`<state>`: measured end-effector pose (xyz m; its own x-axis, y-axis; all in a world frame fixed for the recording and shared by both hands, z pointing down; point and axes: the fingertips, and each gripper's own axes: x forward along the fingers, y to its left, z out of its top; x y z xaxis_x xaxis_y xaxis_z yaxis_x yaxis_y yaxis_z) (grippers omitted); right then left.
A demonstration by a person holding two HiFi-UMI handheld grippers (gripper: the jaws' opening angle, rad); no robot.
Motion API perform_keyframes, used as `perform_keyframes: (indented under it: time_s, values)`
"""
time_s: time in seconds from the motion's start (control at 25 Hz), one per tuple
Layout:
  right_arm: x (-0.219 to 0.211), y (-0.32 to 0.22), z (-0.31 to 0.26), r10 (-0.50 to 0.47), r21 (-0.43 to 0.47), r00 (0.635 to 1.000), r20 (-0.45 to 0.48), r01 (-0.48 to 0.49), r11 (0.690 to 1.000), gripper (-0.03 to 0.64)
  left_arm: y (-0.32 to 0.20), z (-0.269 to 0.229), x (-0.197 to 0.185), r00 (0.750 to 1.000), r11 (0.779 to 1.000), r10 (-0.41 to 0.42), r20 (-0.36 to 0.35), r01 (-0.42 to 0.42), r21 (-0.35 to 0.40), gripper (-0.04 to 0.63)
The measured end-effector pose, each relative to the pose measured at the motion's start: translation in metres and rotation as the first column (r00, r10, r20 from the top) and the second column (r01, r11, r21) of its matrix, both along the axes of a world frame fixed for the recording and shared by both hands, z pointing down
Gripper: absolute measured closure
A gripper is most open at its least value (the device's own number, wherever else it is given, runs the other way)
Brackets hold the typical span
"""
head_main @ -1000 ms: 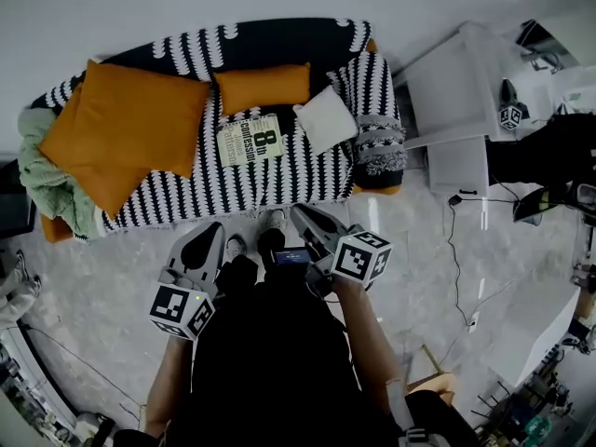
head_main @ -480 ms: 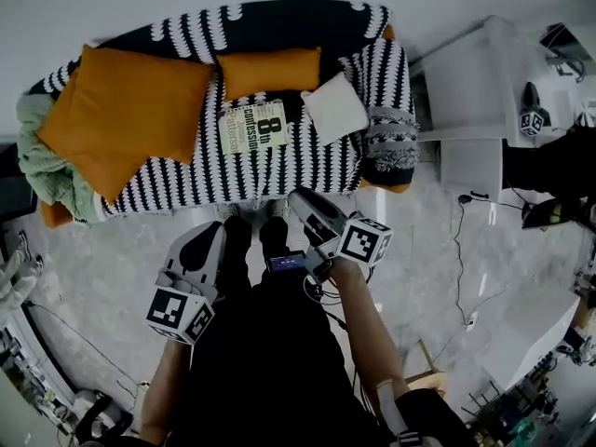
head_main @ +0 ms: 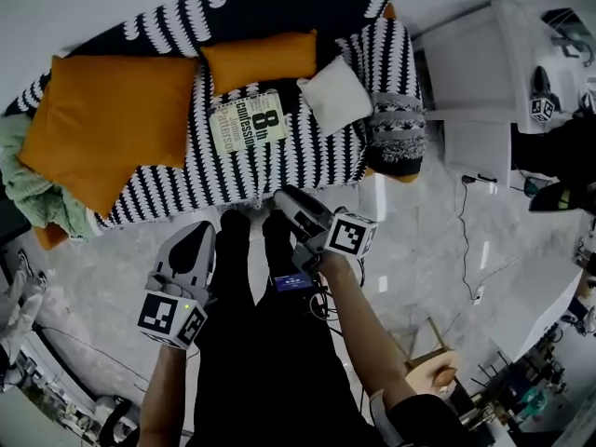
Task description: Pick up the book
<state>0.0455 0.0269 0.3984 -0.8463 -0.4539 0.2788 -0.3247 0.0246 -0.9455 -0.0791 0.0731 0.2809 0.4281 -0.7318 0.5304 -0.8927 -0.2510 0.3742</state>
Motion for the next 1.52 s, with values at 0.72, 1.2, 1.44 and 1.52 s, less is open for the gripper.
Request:
perform_keyframes:
  time_s: [0.72,1.2,1.44,1.52]
  values:
    - [-0.039,-0.027,0.194,0.125,-0.097,0.991,-0.039,-0.128,0.987,0.327,-0.03,0.125,-0.016,0.993,0.988,0.106,-0.05,-0.111,-0.103,0.581]
    - [-0.047,-0.039,0.279,0.216,-0.163,0.972,-0.097,-0.229,0.96,0.305,-0.048,0.176,-0.029,0.986,0.979,0.158,-0.058,-0.164,-0.123,0.581]
    - [-0.056,-0.047,0.32,0.259,-0.172,0.958,-0.126,-0.278,0.945,0.301,-0.034,0.205,-0.035,0.979,0.969,0.178,-0.096,-0.192,-0.158,0.581]
    - [-0.057,-0.051,0.333,0.274,-0.179,0.952,-0.135,-0.296,0.938,0.298,-0.031,0.213,-0.034,0.976,0.965,0.188,-0.107,-0.204,-0.163,0.581]
